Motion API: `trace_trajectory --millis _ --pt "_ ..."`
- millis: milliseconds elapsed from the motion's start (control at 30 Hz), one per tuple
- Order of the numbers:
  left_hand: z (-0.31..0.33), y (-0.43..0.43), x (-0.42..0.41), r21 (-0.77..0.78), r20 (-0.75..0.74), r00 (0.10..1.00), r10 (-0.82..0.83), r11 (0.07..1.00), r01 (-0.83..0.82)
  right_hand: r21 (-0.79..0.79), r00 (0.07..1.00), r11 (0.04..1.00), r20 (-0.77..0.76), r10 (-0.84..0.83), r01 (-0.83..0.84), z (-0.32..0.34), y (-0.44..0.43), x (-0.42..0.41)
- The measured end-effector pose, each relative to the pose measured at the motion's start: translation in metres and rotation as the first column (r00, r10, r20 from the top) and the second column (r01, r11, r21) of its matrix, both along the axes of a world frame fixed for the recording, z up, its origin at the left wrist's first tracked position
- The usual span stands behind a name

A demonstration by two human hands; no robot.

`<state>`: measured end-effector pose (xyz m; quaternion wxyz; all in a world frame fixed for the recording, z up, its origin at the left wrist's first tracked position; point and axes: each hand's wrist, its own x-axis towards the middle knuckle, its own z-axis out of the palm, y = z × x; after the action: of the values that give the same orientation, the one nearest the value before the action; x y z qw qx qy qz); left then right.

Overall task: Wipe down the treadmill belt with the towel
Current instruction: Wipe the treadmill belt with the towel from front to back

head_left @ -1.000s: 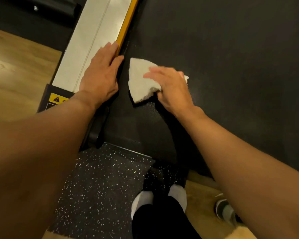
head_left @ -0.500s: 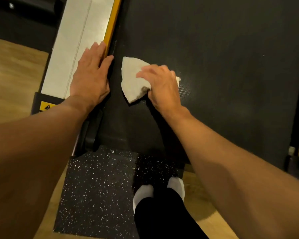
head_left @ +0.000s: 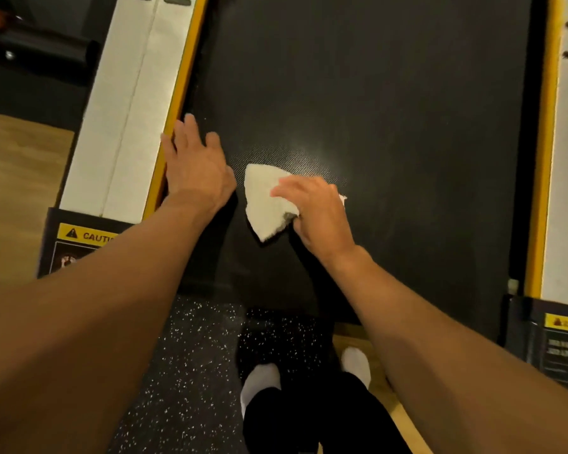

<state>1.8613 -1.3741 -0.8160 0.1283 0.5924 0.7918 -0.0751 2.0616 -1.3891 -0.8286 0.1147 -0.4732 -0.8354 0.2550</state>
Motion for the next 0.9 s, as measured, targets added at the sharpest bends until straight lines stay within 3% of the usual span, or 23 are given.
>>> trace_trajectory --millis 133,200,333,400,467,567,633,733,833,900 --pt "-0.003 -0.003 0.035 0.059 0.05 0.985 -0.168 0.985 0.165 -0.109 0.967 0.964 -0.112 0.23 -0.242 0.0 -0.085 0.04" --pt "-0.008 -0.006 0.059 0.049 0.105 0.979 -0.175 0.984 0.17 -0.137 0.956 0.952 -0.147 0.253 -0.273 0.007 -0.085 0.057" --pt "-0.014 -0.005 0.083 0.006 0.108 0.993 -0.053 0.999 0.053 0.03 0.991 0.997 -0.12 -0.067 0.071 0.015 0.003 0.066" --pt "-0.014 -0.002 0.083 -0.014 0.109 0.993 -0.049 0.999 0.051 0.032 0.983 0.983 0.008 -0.183 0.183 0.017 0.038 0.064" --pt "-0.013 0.002 0.081 -0.04 0.091 0.993 -0.07 0.996 0.074 0.028 0.99 0.992 0.056 -0.128 0.127 0.009 0.041 0.066" --pt "-0.007 0.009 0.08 -0.129 0.086 0.991 -0.106 0.985 0.116 0.033 0.996 0.996 -0.021 0.084 -0.084 0.0 -0.001 0.086" --pt "-0.002 0.016 0.083 -0.201 0.098 0.989 -0.112 0.971 0.13 -0.034 0.988 0.99 -0.08 0.131 -0.134 0.002 -0.017 0.102" --pt "0.002 0.026 0.087 -0.296 0.103 0.993 -0.058 0.951 0.087 0.003 0.992 1.0 -0.127 -0.016 0.017 0.005 0.028 0.114" --pt "0.002 0.033 0.093 -0.337 0.12 0.993 0.017 0.941 0.024 0.092 0.982 0.978 0.004 -0.187 0.186 0.005 0.091 0.115" --pt "0.007 0.042 0.097 -0.379 0.132 0.989 0.065 0.925 -0.01 0.085 0.977 0.975 0.039 -0.211 0.207 0.005 0.093 0.114"
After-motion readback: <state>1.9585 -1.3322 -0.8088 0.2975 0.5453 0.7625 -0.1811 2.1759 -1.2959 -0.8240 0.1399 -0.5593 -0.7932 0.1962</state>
